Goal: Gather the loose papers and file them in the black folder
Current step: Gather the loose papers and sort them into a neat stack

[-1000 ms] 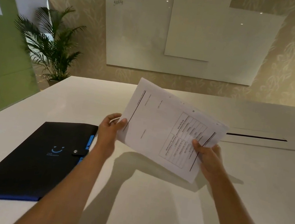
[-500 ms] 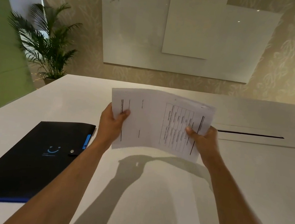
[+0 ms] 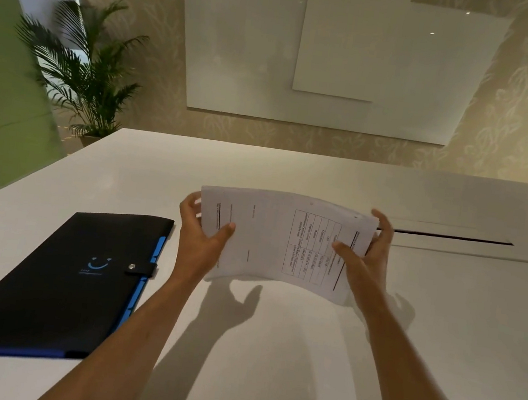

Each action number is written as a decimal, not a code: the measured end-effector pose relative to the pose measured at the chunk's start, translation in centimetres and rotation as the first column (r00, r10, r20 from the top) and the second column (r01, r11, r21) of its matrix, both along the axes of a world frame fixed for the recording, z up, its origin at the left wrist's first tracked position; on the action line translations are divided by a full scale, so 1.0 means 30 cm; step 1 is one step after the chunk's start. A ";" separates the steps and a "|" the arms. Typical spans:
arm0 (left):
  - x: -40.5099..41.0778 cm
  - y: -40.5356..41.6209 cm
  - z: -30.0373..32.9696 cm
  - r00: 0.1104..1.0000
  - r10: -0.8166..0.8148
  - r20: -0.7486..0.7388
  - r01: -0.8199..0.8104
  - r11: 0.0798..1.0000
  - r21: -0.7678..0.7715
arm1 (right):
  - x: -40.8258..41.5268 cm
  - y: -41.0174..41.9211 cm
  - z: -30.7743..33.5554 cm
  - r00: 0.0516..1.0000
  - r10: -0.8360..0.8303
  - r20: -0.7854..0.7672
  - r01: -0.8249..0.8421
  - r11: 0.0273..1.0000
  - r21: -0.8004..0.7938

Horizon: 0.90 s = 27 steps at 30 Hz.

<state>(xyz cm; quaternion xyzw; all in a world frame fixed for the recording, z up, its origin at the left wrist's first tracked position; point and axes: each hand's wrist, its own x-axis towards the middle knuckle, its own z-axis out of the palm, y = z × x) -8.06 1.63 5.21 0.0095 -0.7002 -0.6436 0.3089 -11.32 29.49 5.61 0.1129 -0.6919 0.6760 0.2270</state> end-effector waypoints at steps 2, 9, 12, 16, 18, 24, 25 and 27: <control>-0.001 0.005 0.030 0.998 0.034 -0.053 -0.038 0.997 -0.068 | -0.006 -0.002 0.011 0.994 -0.047 -0.103 0.054 0.996 0.069; -0.010 0.021 0.071 0.972 0.156 -0.175 -0.219 0.869 -0.444 | -0.005 -0.020 0.032 0.949 -0.129 -0.287 0.223 0.919 0.325; -0.007 0.023 0.077 0.969 0.186 -0.165 -0.245 0.822 -0.515 | -0.001 -0.020 0.038 0.946 -0.138 -0.293 0.236 0.912 0.335; -0.011 0.015 0.070 0.966 0.196 -0.166 -0.255 0.809 -0.529 | -0.002 -0.012 0.050 0.954 -0.120 -0.275 0.206 0.928 0.310; -0.013 0.011 0.061 0.963 0.203 -0.177 -0.267 0.806 -0.529 | -0.003 -0.013 0.052 0.958 -0.120 -0.259 0.197 0.935 0.295; -0.011 -0.005 0.041 0.984 0.149 -0.100 -0.175 0.924 -0.340 | -0.001 -0.009 0.030 0.978 -0.113 -0.173 0.151 0.961 0.230; -0.009 -0.007 0.039 0.989 0.128 -0.077 -0.146 0.944 -0.298 | -0.002 -0.009 0.027 0.981 -0.108 -0.158 0.142 0.965 0.220; -0.010 -0.009 0.028 0.993 0.109 -0.042 -0.116 0.967 -0.229 | -0.004 -0.007 0.016 0.987 -0.101 -0.126 0.123 0.976 0.182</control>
